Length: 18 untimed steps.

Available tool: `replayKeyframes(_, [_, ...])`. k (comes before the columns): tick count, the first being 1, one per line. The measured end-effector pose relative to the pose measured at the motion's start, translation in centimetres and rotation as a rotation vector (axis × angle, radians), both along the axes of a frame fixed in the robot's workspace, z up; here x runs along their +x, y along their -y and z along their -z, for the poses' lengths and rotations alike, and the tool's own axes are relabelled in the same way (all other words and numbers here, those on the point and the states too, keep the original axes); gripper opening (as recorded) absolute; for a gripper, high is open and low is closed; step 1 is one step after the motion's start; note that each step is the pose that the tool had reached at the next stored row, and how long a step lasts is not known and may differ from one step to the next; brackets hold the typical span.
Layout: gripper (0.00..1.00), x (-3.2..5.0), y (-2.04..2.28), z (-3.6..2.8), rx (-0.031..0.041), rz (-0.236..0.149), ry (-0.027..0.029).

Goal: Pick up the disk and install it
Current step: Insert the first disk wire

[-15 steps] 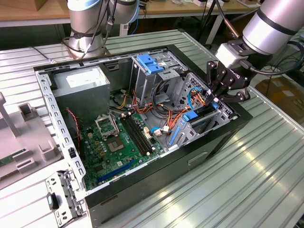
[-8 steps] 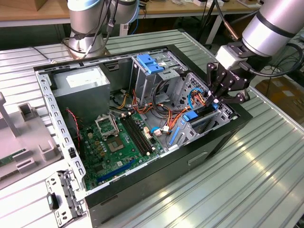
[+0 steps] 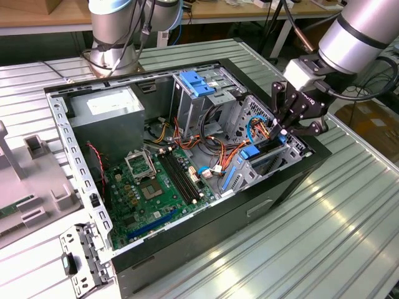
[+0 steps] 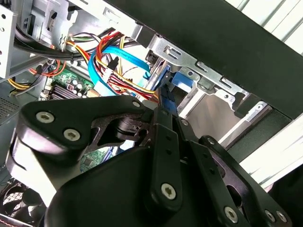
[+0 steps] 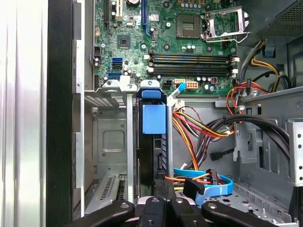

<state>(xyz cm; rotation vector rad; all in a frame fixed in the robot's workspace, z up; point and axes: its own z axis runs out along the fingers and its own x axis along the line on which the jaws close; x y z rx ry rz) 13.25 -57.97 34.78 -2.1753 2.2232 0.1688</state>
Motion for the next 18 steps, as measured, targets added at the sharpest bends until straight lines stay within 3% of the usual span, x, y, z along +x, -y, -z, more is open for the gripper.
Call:
replayKeyframes(7, [0.11, 0.41, 0.0, -1.28, 0.0028, 0.0, 0.0])
replayKeyframes(16, [0.11, 1.33, -0.01, -3.3, 0.0142, 0.0, -0.0001])
replayKeyframes(18, [0.11, 1.35, -0.01, -3.4, 0.0148, 0.0, -0.0001])
